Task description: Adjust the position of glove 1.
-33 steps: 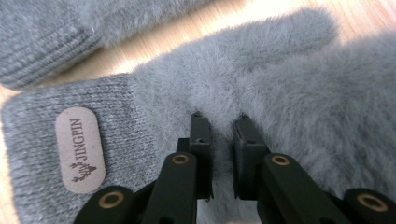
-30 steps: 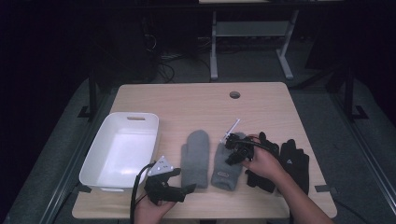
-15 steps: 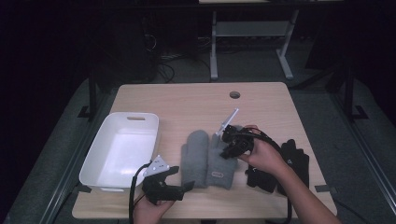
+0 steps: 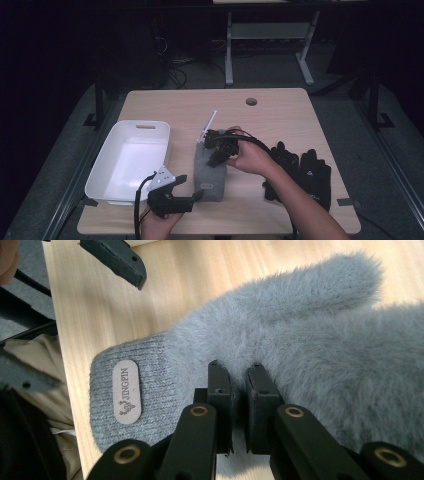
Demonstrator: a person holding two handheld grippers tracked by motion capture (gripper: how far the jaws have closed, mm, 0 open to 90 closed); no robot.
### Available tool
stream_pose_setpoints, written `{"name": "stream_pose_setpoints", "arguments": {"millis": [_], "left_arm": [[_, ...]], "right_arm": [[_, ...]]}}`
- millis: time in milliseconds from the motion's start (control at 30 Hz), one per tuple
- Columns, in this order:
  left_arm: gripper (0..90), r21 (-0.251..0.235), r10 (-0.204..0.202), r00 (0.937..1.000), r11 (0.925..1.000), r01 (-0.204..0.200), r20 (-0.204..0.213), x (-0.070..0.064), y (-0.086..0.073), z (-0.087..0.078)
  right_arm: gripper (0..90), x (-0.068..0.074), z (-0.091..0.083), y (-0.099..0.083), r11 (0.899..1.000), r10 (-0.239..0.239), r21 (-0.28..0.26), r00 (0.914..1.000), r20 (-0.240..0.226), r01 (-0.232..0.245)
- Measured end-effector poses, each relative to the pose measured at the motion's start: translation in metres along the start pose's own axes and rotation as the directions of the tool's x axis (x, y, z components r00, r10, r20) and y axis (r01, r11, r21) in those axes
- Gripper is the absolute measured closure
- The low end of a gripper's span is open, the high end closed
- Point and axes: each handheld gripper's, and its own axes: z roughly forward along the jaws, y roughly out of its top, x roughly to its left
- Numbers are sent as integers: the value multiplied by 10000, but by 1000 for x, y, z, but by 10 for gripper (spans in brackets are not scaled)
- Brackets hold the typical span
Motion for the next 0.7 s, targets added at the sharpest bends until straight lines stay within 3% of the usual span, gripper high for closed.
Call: {"name": "stream_pose_setpoints", "arguments": {"millis": [133, 400, 500, 700], "left_arm": [[206, 81, -24, 10000, 10000, 24, 15, 1, 0, 1], [224, 265, -234, 9996, 9994, 230, 153, 2, -2, 5], [231, 351, -170, 9998, 9992, 167, 93, 1, -2, 6], [233, 453, -283, 9996, 9986, 279, 65, 2, -2, 7]], "right_arm": [[836, -2, 14, 5, 9991, -131, 406, 9999, -23, 132], [810, -8, 29, 8, 9988, -202, 454, 9996, 213, 192], [785, -12, 31, 5, 9998, 18, 185, 9997, 230, -22], [609, -18, 19, -7, 9945, 584, -878, 9982, 118, -572]]}}
